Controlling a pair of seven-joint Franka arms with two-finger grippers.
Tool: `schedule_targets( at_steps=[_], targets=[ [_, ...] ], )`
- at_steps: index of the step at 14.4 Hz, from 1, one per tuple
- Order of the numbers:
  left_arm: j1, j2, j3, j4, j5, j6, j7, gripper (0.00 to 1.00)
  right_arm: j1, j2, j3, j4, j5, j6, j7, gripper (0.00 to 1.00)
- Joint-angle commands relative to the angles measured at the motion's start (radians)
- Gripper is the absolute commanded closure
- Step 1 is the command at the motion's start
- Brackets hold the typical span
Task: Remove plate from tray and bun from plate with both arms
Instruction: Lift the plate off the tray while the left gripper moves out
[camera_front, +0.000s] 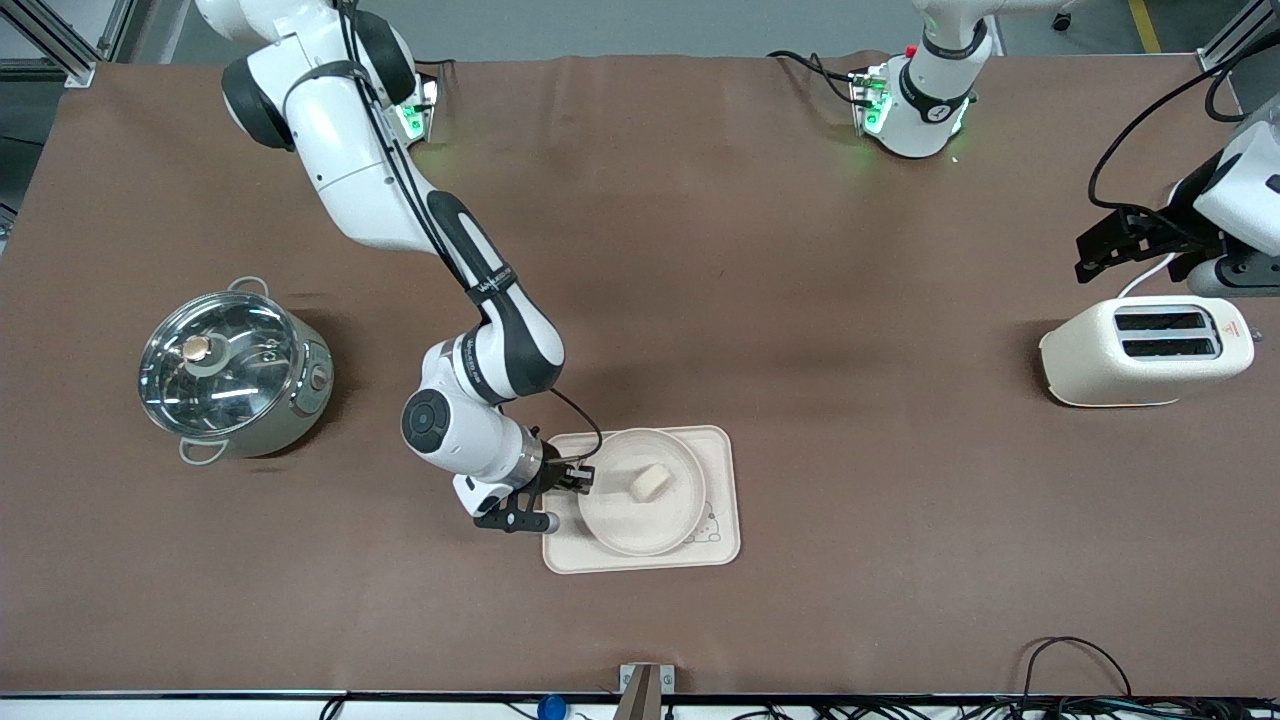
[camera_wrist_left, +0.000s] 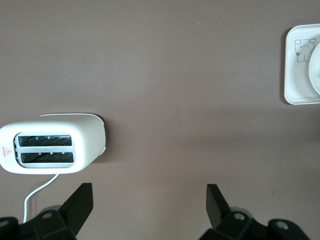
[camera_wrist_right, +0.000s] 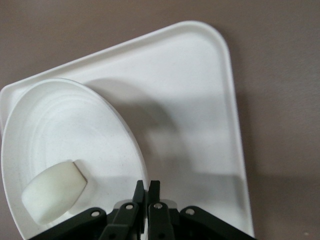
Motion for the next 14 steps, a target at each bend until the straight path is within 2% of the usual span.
schedule_targets(
  at_steps=[1, 4, 7, 10, 11, 12, 13, 14],
  targets=[
    [0.0, 0.0, -0.007, 0.005, 0.001, -0.005, 0.001, 0.0, -0.057, -0.197, 0.083, -0.244, 0.036, 0.01, -0.106, 1.0],
    [-0.004, -0.003, -0.015, 0.005, -0.005, -0.011, -0.004, 0.0, -0.049, -0.375, 0.09, -0.522, 0.036, 0.103, -0.177, 1.0],
    [-0.015, 0.004, -0.046, 0.003, -0.007, -0.008, -0.073, 0.0, -0.048, -0.524, 0.144, -0.766, 0.042, 0.19, -0.2, 1.0],
    [-0.017, 0.055, -0.107, 0.006, -0.007, 0.018, -0.183, 0.0, -0.019, -0.554, 0.17, -0.895, 0.044, 0.308, -0.2, 1.0],
    [-0.017, 0.076, -0.124, 0.005, -0.007, 0.038, -0.217, 0.0, -0.008, -0.551, 0.169, -0.902, 0.044, 0.33, -0.2, 1.0],
    [-0.017, 0.101, -0.142, 0.005, -0.008, 0.051, -0.245, 0.0, -0.008, -0.547, 0.169, -0.9, 0.044, 0.33, -0.2, 0.95],
    [-0.017, 0.125, -0.167, 0.005, -0.008, 0.07, -0.292, 0.0, -0.005, -0.544, 0.169, -0.9, 0.045, 0.333, -0.2, 0.73],
    [-0.02, 0.147, -0.191, 0.005, -0.007, 0.089, -0.359, 0.0, -0.006, -0.544, 0.169, -0.9, 0.045, 0.333, -0.198, 0.24]
  ],
)
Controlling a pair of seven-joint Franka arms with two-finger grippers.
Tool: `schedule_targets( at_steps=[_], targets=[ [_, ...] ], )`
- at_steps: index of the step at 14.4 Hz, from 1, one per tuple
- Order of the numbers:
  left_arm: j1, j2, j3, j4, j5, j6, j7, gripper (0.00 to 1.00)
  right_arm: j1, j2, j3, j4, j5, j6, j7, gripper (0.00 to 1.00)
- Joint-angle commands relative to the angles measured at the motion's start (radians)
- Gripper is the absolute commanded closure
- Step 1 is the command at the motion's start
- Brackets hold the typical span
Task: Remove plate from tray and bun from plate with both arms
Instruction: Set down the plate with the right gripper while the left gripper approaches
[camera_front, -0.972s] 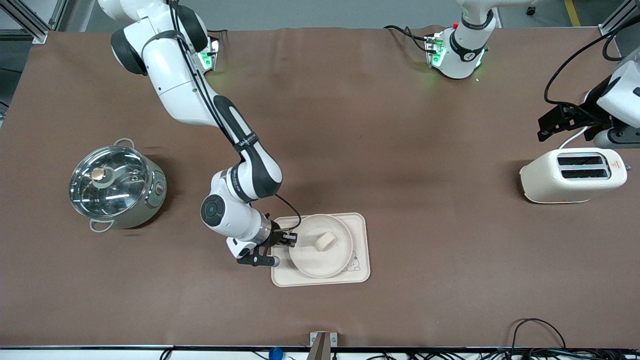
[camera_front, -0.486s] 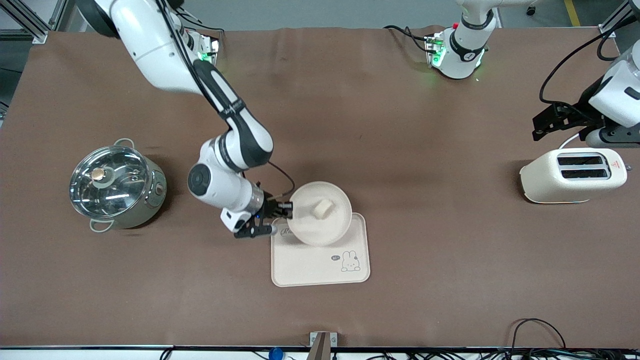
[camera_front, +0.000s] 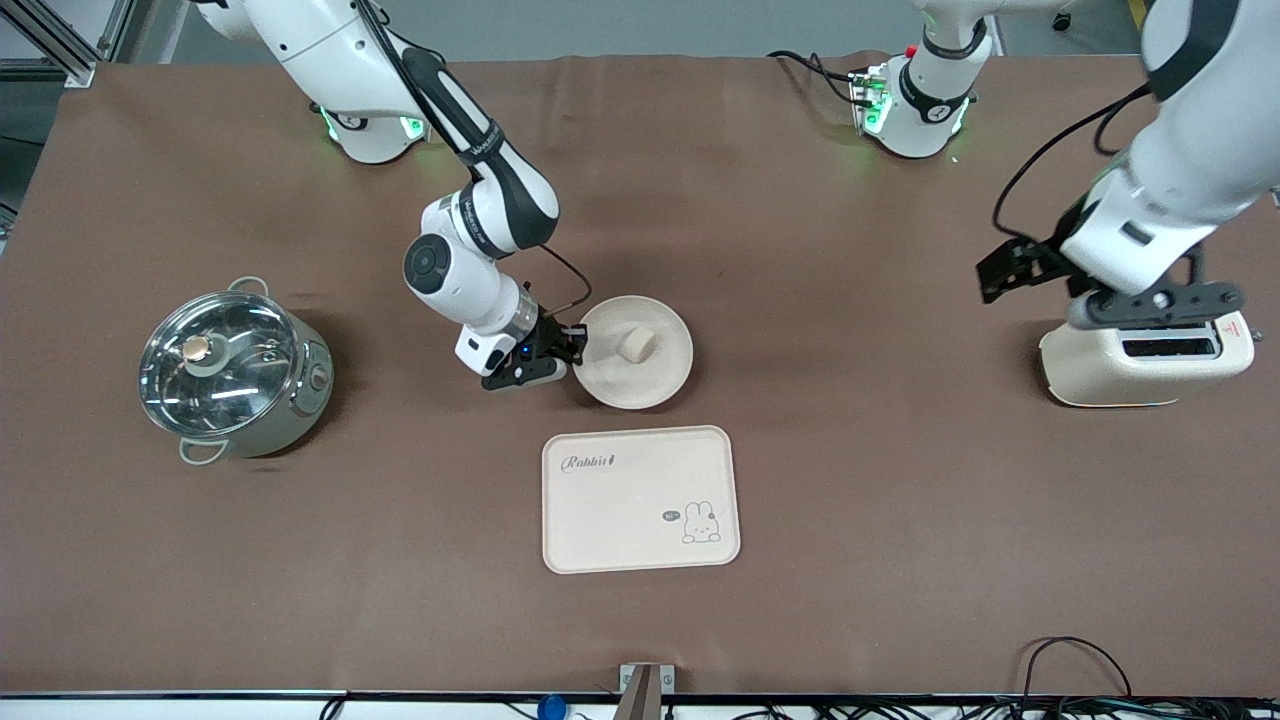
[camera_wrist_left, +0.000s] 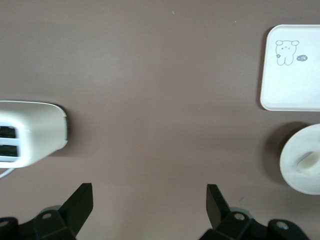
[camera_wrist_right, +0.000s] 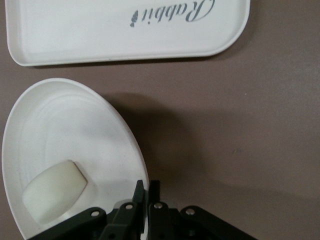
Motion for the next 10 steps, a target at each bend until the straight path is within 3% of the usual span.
schedule_targets(
  at_steps=[1, 2, 5, 7, 10],
  targets=[
    [0.002, 0.075, -0.065, 0.011, -0.004, 0.056, -0.167, 0.0, -0.013, -0.036, 0.004, -0.033, 0.033, 0.0, -0.023, 0.1],
    [-0.004, 0.107, -0.097, 0.01, 0.003, 0.088, -0.237, 0.0, -0.018, -0.036, 0.006, -0.031, 0.033, -0.006, -0.017, 0.0],
    [-0.081, 0.195, -0.105, 0.01, 0.006, 0.172, -0.408, 0.0, -0.041, -0.051, 0.003, 0.012, 0.035, -0.047, -0.018, 0.0],
    [-0.153, 0.258, -0.105, 0.011, 0.038, 0.238, -0.569, 0.0, -0.091, -0.085, -0.006, 0.065, 0.03, -0.201, -0.007, 0.0],
    [-0.266, 0.354, -0.107, 0.021, 0.133, 0.307, -0.767, 0.0, -0.169, -0.172, -0.083, 0.081, 0.006, -0.369, -0.007, 0.0]
  ],
)
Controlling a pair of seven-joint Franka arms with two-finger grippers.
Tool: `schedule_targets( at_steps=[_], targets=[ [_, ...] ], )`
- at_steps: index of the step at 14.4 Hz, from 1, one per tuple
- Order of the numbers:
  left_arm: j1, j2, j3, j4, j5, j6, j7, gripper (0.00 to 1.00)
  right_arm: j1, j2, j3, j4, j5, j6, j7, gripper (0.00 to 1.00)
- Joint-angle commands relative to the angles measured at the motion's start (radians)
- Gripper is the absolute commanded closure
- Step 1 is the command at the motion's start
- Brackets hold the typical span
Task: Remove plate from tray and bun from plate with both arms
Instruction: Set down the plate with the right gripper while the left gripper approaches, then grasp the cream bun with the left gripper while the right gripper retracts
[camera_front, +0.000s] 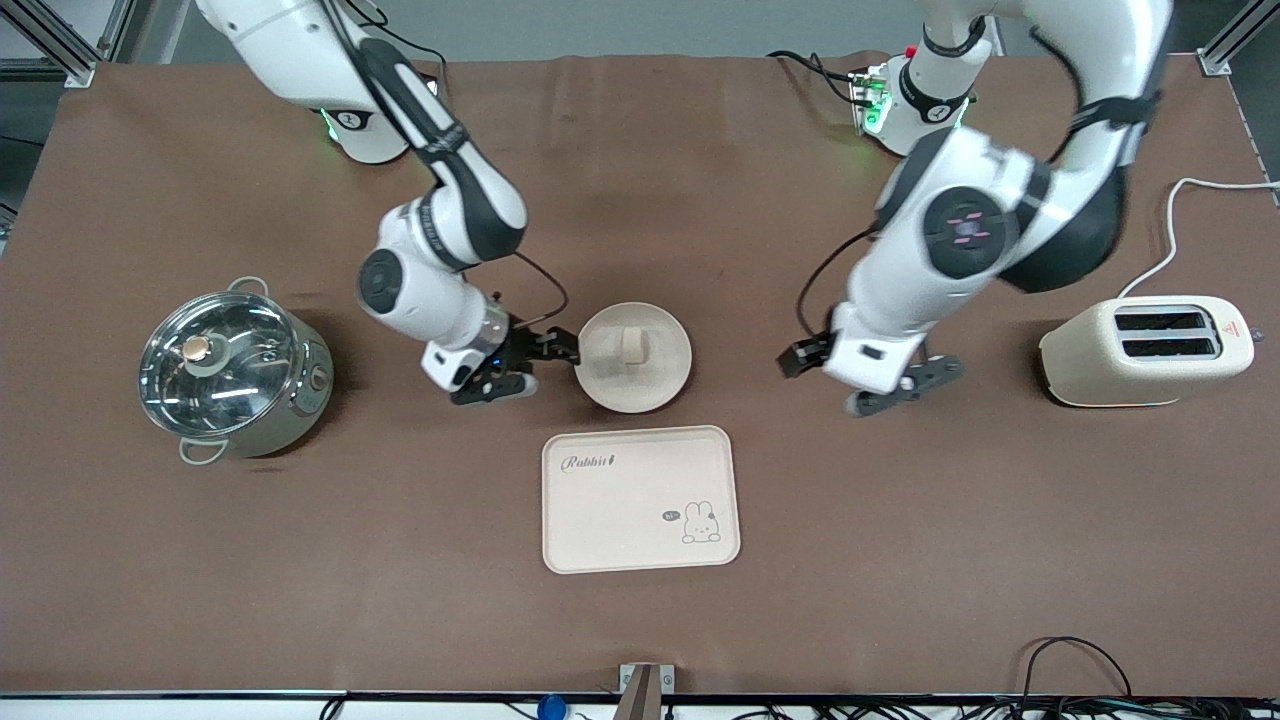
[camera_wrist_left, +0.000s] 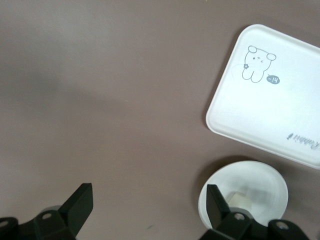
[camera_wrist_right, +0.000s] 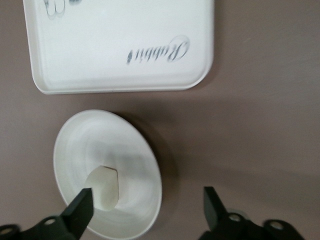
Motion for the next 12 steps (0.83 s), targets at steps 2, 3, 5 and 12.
schedule_targets(
  at_steps=[2, 3, 5, 12],
  targets=[
    [-0.122, 0.116, -0.002, 0.027, 0.063, 0.088, -0.163, 0.0, -0.068, -0.125, -0.108, 0.013, -0.092, -0.176, -0.008, 0.0],
    [-0.16, 0.147, -0.001, 0.029, 0.064, 0.131, -0.168, 0.0, -0.067, -0.139, -0.146, 0.039, -0.13, -0.239, -0.005, 0.0],
    [-0.22, 0.202, 0.002, 0.035, 0.066, 0.239, -0.172, 0.0, -0.067, -0.17, -0.223, 0.111, -0.185, -0.394, -0.006, 0.0],
    [-0.37, 0.362, 0.011, 0.131, 0.185, 0.291, -0.217, 0.14, -0.27, -0.301, -0.222, 0.359, -0.4, -0.842, -0.022, 0.0]
  ],
)
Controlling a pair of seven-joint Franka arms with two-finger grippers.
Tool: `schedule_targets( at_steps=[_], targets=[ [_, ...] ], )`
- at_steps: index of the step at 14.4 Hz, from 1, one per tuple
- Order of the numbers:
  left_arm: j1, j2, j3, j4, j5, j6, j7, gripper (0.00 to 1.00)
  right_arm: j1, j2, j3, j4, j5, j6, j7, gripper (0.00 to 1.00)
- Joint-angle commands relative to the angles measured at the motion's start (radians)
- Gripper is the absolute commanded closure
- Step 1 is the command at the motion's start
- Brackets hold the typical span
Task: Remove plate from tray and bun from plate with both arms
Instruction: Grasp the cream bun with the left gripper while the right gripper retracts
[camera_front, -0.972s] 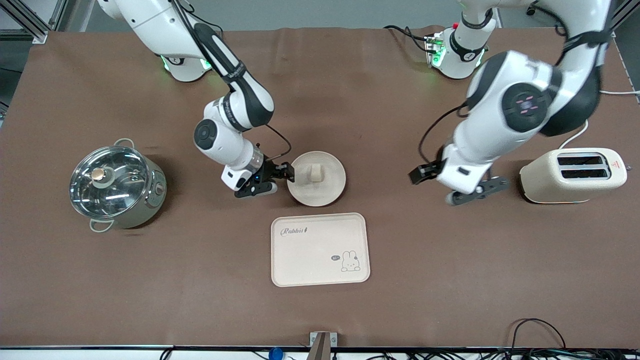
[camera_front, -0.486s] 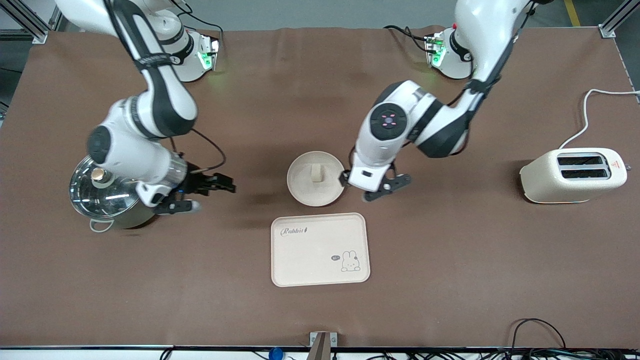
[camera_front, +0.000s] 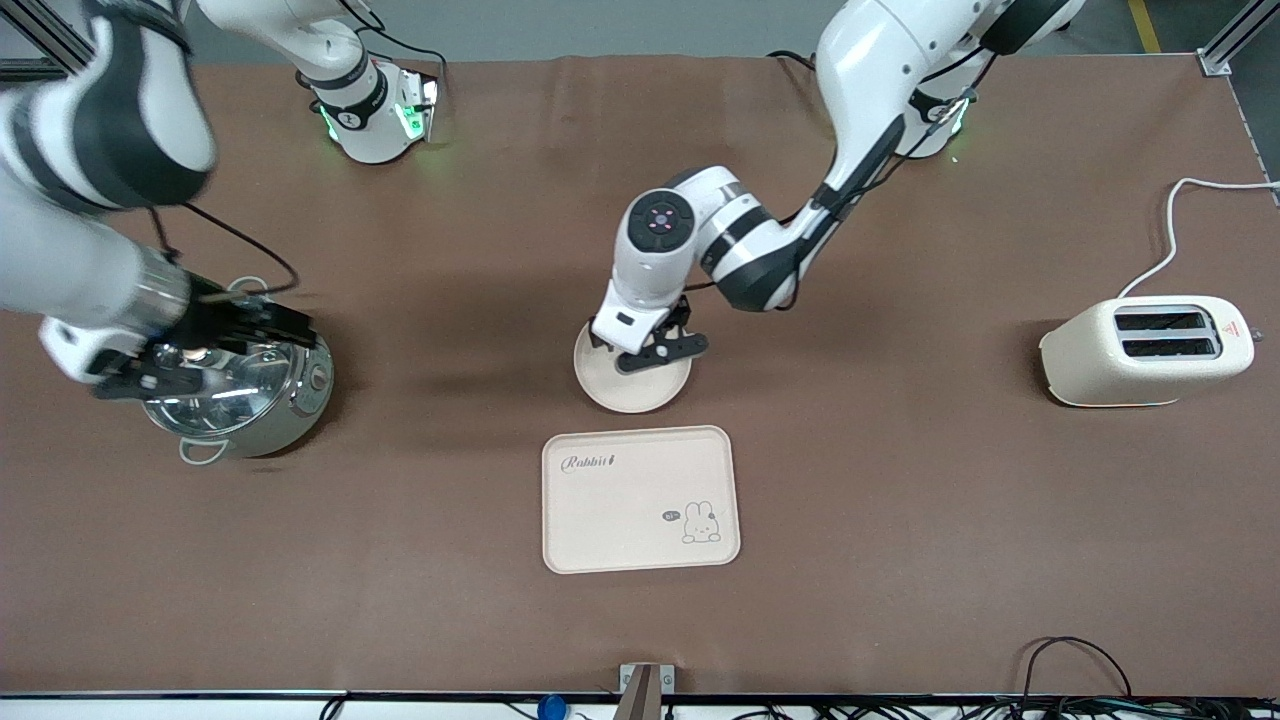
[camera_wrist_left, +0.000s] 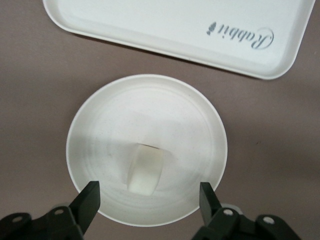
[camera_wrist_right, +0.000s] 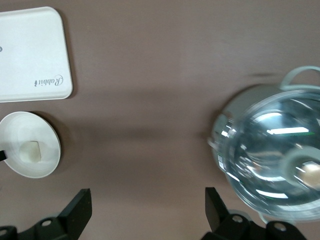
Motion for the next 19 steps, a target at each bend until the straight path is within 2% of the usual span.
schedule_targets(
  at_steps=[1, 3, 5, 10, 11, 13, 15, 17, 19],
  targets=[
    [-0.022, 0.073, 0.008, 0.038, 0.085, -0.007, -0.021, 0.14, -0.16, -0.09, 0.111, 0.017, -0.057, -0.09, -0.013, 0.0],
    [-0.028, 0.108, 0.008, 0.039, 0.126, 0.001, -0.035, 0.15, -0.189, -0.163, 0.142, 0.015, -0.141, -0.135, -0.012, 0.0],
    [-0.027, 0.13, 0.006, 0.036, 0.125, 0.013, -0.038, 0.22, -0.191, -0.191, 0.144, 0.006, -0.193, -0.142, -0.01, 0.0],
    [-0.03, 0.167, 0.006, 0.028, 0.125, 0.127, -0.038, 0.35, -0.198, -0.188, 0.158, -0.003, -0.209, -0.127, 0.004, 0.0],
    [-0.03, 0.167, 0.006, 0.027, 0.128, 0.128, -0.038, 0.41, -0.197, -0.185, 0.158, -0.013, -0.209, -0.124, 0.005, 0.0],
    [-0.028, 0.161, 0.006, 0.028, 0.13, 0.127, -0.035, 0.64, -0.192, -0.185, 0.158, -0.019, -0.209, -0.097, 0.007, 0.0],
    [-0.028, 0.145, 0.006, 0.031, 0.136, 0.118, -0.035, 0.8, -0.2, -0.184, 0.158, -0.029, -0.209, -0.093, 0.005, 0.0],
    [0.002, 0.09, 0.006, 0.028, 0.136, 0.071, -0.034, 0.81, -0.214, -0.184, 0.153, -0.034, -0.207, -0.092, 0.005, 0.0],
    [0.101, 0.0, 0.003, 0.031, 0.136, -0.038, -0.015, 0.8, -0.226, -0.197, 0.15, -0.052, -0.207, -0.074, 0.004, 0.0]
  ],
)
